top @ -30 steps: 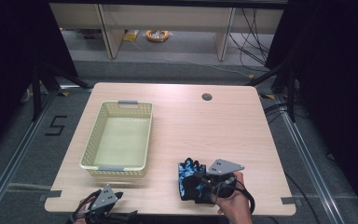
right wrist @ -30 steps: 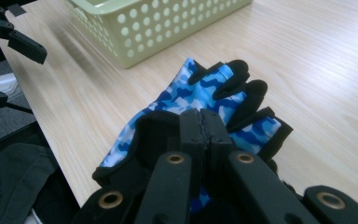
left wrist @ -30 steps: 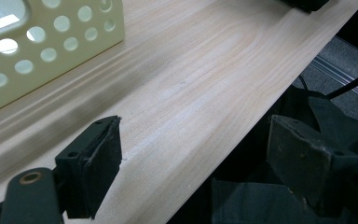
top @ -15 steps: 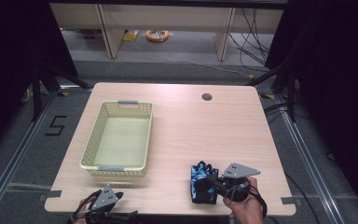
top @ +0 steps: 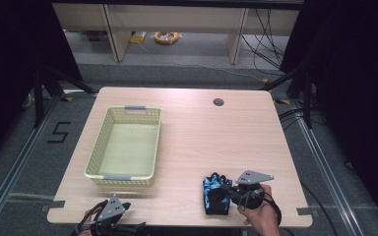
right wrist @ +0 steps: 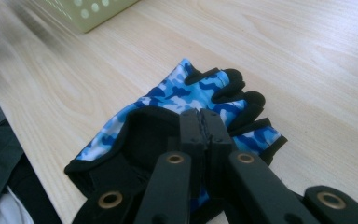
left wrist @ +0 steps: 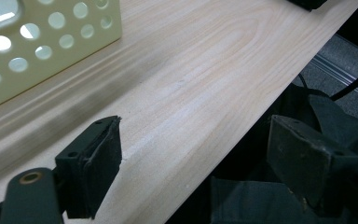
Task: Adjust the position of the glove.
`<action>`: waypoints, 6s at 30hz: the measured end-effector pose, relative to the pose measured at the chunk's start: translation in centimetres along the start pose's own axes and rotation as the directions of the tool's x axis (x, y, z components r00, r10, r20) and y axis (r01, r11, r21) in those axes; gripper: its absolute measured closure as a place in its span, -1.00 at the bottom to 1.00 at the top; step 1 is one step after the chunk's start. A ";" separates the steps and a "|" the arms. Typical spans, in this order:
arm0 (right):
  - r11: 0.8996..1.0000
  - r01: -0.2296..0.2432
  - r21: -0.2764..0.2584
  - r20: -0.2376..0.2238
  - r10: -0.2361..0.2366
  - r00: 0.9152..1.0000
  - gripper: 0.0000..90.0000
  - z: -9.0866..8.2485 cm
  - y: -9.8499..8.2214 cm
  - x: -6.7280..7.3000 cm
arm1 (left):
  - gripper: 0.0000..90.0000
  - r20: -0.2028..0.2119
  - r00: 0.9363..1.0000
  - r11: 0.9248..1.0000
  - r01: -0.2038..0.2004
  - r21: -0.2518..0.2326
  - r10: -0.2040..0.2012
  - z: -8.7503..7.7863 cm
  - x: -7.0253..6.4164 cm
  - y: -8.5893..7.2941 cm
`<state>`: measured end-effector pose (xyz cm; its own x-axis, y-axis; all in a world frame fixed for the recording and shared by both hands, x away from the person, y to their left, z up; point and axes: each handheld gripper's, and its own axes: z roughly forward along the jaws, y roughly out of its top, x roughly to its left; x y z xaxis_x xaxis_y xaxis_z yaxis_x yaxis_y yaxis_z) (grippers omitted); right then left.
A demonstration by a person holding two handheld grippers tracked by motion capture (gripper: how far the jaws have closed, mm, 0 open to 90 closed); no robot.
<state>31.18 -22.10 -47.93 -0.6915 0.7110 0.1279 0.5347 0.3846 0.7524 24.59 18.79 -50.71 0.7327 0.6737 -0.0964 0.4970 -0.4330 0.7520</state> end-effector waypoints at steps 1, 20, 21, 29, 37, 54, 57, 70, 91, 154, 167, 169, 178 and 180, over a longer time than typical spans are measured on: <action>1.000 -0.002 0.021 -0.005 0.002 1.000 0.98 0.3 0.0 -0.1 | -0.62 0.000 1.000 1.000 0.030 0.007 -0.030 0.1 -0.2 -0.1; 0.996 -0.015 0.085 0.054 0.010 0.998 0.51 1.8 -1.2 -0.2 | -0.62 0.008 1.000 1.000 0.005 0.005 -0.005 0.0 -0.2 0.0; 0.996 -0.015 0.085 0.054 0.010 0.998 0.51 1.8 -1.2 -0.2 | -0.62 0.009 1.000 1.000 0.007 0.002 -0.007 0.1 -0.2 0.0; 0.998 -0.060 -0.010 0.092 0.061 0.994 -0.03 0.8 -0.2 -1.1 | -0.63 0.051 0.998 0.999 -0.026 -0.027 0.027 1.1 -1.6 0.9; 0.994 -0.101 0.037 0.079 0.098 0.992 -0.08 1.4 0.1 -2.5 | -0.64 0.138 0.988 0.997 -0.056 -0.046 0.062 4.2 -4.9 3.7; 0.984 -0.108 0.144 0.060 0.100 0.993 0.12 2.6 0.1 -3.5 | -0.50 0.165 0.967 0.981 -0.189 -0.051 0.195 11.0 -9.8 9.3; 0.984 -0.132 0.123 0.057 0.125 0.990 0.14 3.0 -0.1 -3.3 | -0.48 0.159 0.964 0.977 -0.213 -0.019 0.214 12.2 -10.4 9.4; 0.984 -0.101 0.150 0.053 0.094 0.994 0.16 2.8 -0.1 -3.2 | -0.17 0.109 0.966 0.972 -0.235 0.007 0.233 14.1 -10.8 9.4; 0.979 -0.118 0.166 0.052 0.110 0.993 0.18 2.6 -0.2 -2.3 | -0.25 0.123 0.967 0.974 -0.226 0.012 0.223 14.0 -10.6 9.6; 0.971 -0.142 0.193 0.044 0.136 0.990 0.83 1.6 -1.0 -1.7 | 0.67 0.170 0.974 0.986 -0.159 0.046 0.149 13.5 -9.4 9.8; 0.985 -0.148 0.088 0.038 0.145 0.989 0.86 0.8 -0.3 -1.3 | 0.77 0.149 0.975 0.986 -0.169 0.015 0.165 12.6 -8.4 10.2; 0.984 -0.145 0.104 0.025 0.143 0.989 0.86 0.6 0.2 -1.2 | 0.78 0.140 0.978 0.988 -0.157 0.009 0.154 12.2 -8.1 10.2; 0.992 -0.107 0.073 0.002 0.107 0.994 0.86 1.4 1.6 -0.5 | 0.78 0.119 0.982 0.989 -0.149 -0.003 0.148 10.5 -6.9 10.2; 0.992 -0.107 0.069 -0.007 0.107 0.994 0.86 1.7 1.8 -0.3 | 0.78 0.123 0.983 0.991 -0.133 -0.018 0.134 10.3 -6.7 10.2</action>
<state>33.17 -20.61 -47.68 -0.6334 0.7441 0.2125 0.6376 0.3463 0.6881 29.48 3.71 -49.12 0.8441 0.5311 -0.0743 0.3871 -0.5075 0.7698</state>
